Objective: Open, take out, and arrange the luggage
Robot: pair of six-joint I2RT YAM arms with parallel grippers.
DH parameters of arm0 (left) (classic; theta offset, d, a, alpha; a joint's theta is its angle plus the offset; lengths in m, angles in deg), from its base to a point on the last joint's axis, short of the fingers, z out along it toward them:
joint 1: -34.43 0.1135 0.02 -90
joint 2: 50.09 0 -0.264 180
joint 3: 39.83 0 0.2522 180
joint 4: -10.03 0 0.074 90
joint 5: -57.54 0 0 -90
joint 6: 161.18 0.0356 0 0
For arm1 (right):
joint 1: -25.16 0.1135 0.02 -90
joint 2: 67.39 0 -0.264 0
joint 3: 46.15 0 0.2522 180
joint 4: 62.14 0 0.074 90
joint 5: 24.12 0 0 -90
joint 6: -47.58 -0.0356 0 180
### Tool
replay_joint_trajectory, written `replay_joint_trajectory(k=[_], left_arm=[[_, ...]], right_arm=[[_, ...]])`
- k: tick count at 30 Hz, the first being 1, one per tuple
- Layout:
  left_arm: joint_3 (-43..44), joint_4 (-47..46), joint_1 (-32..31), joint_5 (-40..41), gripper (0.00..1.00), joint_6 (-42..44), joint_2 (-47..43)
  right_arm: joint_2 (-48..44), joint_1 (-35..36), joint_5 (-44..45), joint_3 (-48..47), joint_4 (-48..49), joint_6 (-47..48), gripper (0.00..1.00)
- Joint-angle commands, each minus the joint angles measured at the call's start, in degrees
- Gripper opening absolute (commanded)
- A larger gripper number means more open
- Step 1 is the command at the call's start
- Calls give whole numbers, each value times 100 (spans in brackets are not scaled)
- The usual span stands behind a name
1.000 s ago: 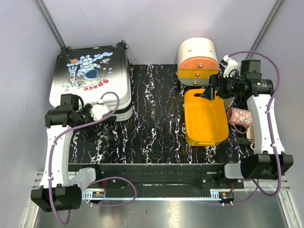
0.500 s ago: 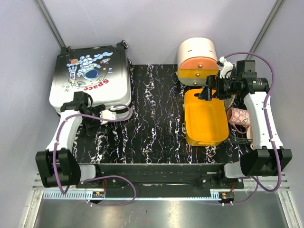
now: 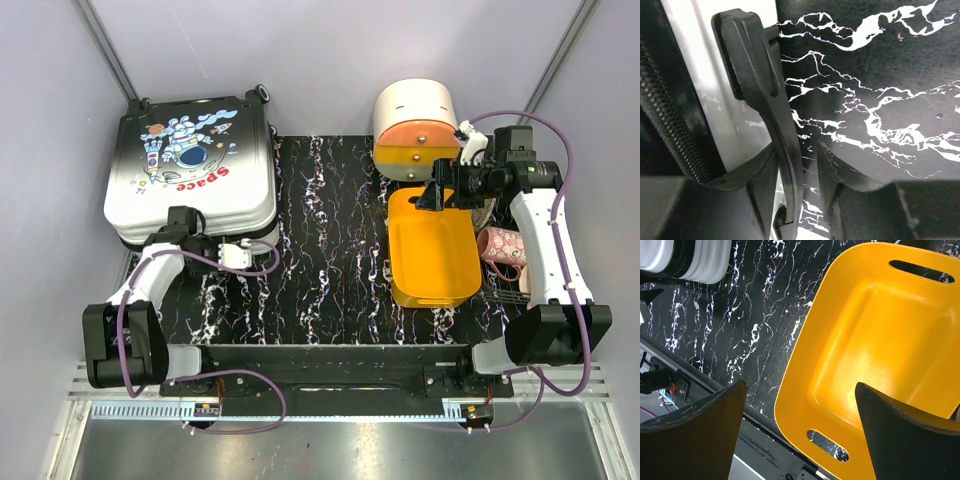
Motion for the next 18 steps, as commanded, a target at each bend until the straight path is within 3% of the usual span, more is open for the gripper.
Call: replay_joint_trajectory(k=[1, 4, 7, 15, 16, 18], left_arm=[[-483, 264, -358, -113, 34, 218, -421], [-738, 687, -771, -184, 8, 183, -1062], [-1063, 1021, -1026, -263, 0, 183, -1809], [-1319, 2243, -1168, -175, 0, 534, -2820], [-1267, 2479, -1168, -218, 3, 561, -2909], [-916, 2700, -1168, -481, 26, 509, -3215]], right_arm=[[-23, 42, -122, 33, 58, -92, 100], [-41, 34, -157, 59, 49, -136, 100], [-50, 34, -219, 86, 84, -224, 100], [-76, 42, -289, 104, 84, -224, 100], [-85, 42, -307, 104, 84, -207, 100], [-85, 42, -324, 112, 84, -198, 100]])
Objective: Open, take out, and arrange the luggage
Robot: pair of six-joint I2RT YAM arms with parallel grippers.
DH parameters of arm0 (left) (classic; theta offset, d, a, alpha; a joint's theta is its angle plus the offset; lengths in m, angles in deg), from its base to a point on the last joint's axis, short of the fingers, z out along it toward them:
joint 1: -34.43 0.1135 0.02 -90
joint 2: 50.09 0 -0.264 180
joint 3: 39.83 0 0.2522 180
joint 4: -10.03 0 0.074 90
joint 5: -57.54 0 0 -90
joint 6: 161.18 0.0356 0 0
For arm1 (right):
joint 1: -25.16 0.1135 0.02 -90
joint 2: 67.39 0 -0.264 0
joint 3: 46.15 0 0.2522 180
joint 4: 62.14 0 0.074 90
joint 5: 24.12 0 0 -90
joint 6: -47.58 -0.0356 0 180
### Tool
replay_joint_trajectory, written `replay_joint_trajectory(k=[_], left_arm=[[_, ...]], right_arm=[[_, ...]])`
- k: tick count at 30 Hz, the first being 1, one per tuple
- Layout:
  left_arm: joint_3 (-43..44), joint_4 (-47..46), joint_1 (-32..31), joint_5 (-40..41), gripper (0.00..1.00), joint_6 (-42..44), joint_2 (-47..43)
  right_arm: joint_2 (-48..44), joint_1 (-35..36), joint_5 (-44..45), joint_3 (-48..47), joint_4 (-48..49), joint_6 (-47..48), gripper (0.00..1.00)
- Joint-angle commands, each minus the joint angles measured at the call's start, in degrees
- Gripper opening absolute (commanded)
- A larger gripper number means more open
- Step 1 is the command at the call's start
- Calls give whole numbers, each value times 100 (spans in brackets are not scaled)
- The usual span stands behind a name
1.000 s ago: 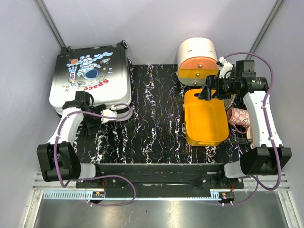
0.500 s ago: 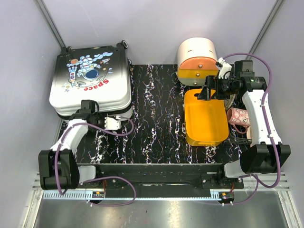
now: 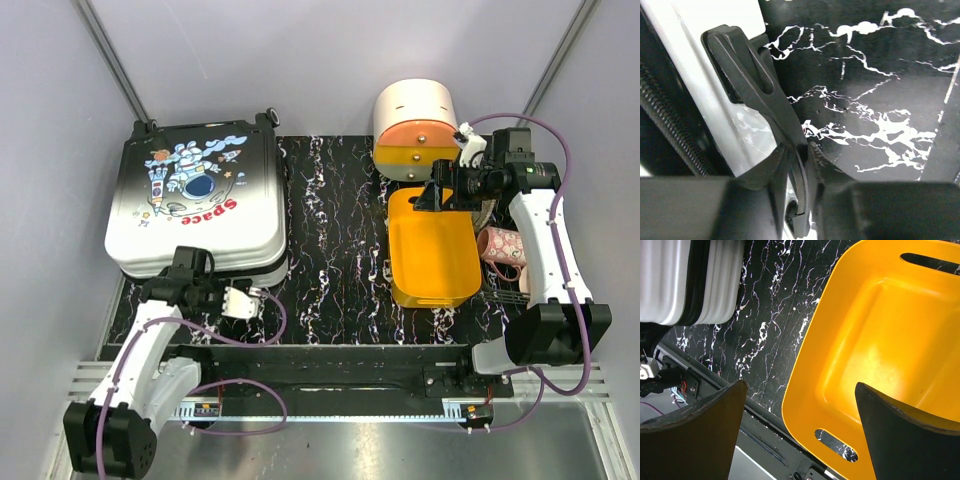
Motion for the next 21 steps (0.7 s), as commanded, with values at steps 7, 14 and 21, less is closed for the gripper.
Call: replay_joint_trajectory(k=[7, 14, 21], left_arm=[[3035, 2651, -169, -2303, 95, -1062, -370], [5864, 1731, -56, -1437, 99, -5700, 1264], [7343, 1019, 1780, -1329, 99, -7610, 3134]], right_arm=[[-11, 209, -150, -45, 190, -14, 100], [183, 517, -27, -212, 348, -50, 100], [324, 939, 202, -335, 427, 152, 100]])
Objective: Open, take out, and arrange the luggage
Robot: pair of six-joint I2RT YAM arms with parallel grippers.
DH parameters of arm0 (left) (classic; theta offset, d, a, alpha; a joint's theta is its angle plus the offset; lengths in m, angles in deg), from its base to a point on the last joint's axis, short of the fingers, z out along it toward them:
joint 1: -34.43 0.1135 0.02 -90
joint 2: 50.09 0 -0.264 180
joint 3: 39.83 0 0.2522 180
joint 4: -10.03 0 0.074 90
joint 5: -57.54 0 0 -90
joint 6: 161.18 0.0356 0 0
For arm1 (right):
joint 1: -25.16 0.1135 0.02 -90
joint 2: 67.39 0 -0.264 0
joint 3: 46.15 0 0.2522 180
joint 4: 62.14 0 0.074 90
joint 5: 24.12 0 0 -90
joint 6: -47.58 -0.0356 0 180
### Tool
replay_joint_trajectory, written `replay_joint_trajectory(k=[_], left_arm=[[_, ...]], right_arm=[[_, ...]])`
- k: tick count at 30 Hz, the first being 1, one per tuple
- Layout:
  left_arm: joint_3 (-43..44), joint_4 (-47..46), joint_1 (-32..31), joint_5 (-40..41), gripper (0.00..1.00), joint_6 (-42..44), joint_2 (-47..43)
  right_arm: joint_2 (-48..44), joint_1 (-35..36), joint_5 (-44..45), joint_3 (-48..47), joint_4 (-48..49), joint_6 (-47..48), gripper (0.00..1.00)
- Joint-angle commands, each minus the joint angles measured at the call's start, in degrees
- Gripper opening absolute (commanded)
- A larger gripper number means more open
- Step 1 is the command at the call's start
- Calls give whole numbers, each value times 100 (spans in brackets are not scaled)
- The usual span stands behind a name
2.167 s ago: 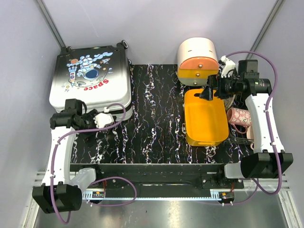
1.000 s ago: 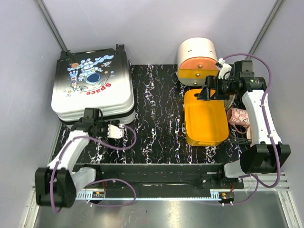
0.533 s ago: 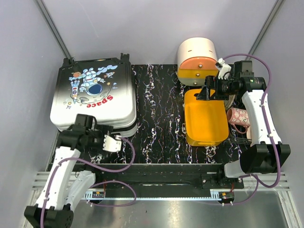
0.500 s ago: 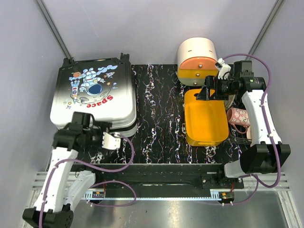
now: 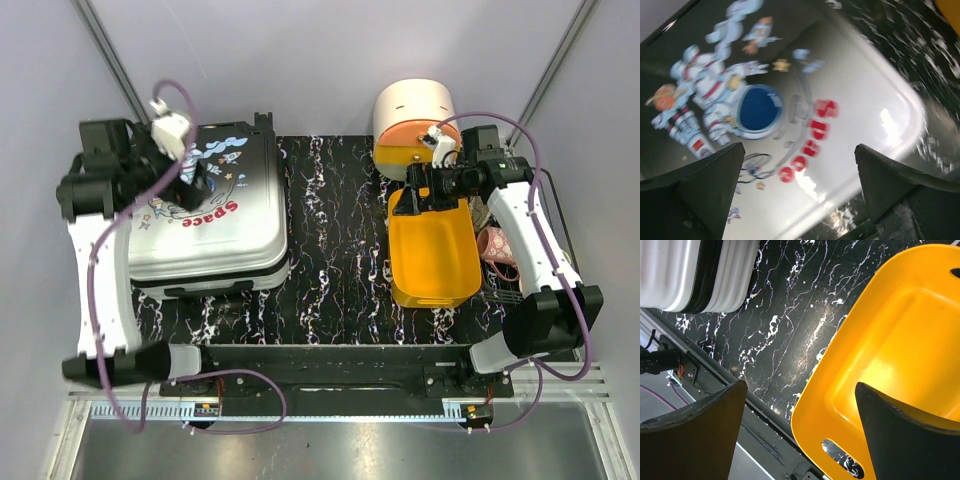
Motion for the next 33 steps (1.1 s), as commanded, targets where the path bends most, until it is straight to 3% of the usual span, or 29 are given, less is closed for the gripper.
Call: replay_joint_trajectory(k=[1, 4, 7, 11, 16, 21, 33], left_arm=[[817, -656, 1301, 208, 99, -2039, 1085], [1240, -1025, 1797, 662, 98, -2356, 1630], [1451, -1350, 1920, 1497, 92, -2094, 2026], [1697, -1369, 2087, 2027, 86, -1627, 2710], [2049, -1351, 2623, 1055, 88, -1768, 3344], [2005, -1176, 2641, 270, 96, -1601, 3635], [1233, -1132, 2624, -1241, 96, -1917, 4110]], right_arm=[[-13, 253, 169, -252, 257, 140, 100], [-30, 367, 143, -226, 266, 157, 100], [-74, 446, 55, -165, 266, 157, 100], [-110, 499, 55, -103, 239, 184, 100], [-101, 604, 37, -147, 160, 184, 100], [-48, 648, 55, -155, 134, 201, 100], [5, 657, -261, -120, 134, 236, 100]])
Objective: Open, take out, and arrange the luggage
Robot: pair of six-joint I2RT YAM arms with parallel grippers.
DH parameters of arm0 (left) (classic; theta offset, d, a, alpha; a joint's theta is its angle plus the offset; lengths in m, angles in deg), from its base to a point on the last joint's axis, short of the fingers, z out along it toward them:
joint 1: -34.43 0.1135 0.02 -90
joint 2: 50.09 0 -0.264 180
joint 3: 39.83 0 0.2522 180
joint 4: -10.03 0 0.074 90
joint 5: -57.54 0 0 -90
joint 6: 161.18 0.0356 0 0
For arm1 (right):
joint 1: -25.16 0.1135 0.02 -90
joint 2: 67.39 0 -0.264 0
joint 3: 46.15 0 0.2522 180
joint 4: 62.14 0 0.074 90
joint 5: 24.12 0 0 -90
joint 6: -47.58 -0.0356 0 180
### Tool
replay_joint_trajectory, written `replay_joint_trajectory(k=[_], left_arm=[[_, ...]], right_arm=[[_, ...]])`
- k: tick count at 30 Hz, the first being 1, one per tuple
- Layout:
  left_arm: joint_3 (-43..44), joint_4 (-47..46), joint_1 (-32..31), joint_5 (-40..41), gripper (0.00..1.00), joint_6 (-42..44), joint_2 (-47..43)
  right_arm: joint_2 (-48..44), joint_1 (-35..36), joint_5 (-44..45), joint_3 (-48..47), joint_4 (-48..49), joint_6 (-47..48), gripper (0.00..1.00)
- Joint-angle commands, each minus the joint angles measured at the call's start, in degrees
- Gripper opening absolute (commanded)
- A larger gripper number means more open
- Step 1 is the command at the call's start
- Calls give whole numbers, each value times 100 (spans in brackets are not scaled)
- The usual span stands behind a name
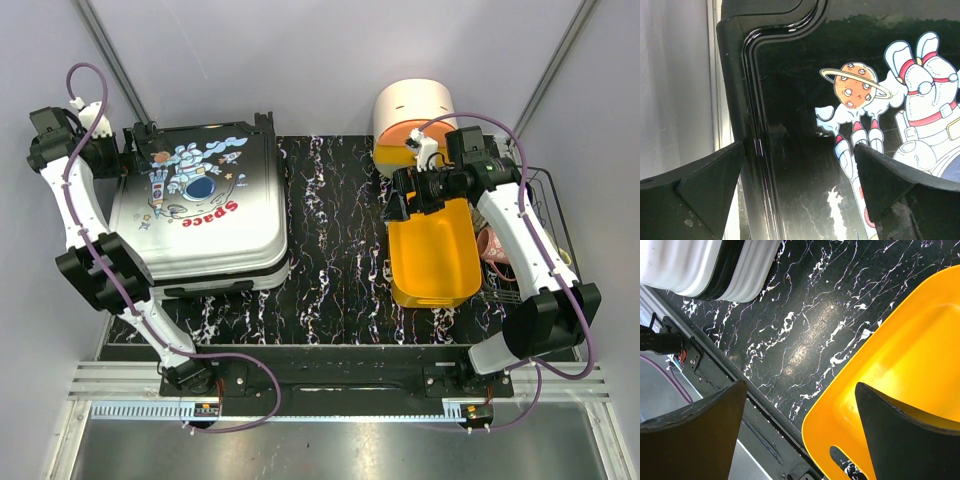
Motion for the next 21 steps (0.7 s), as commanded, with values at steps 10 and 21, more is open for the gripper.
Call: replay_joint_trajectory(k=[10, 21], left_arm=[[-496, -390, -234, 52, 98, -763, 487], [-618, -348, -242, -1004, 94, -658, 548]], right_arm=[[-109, 74, -224, 42, 5, 160, 100], [-127, 74, -242, 148, 66, 169, 100]])
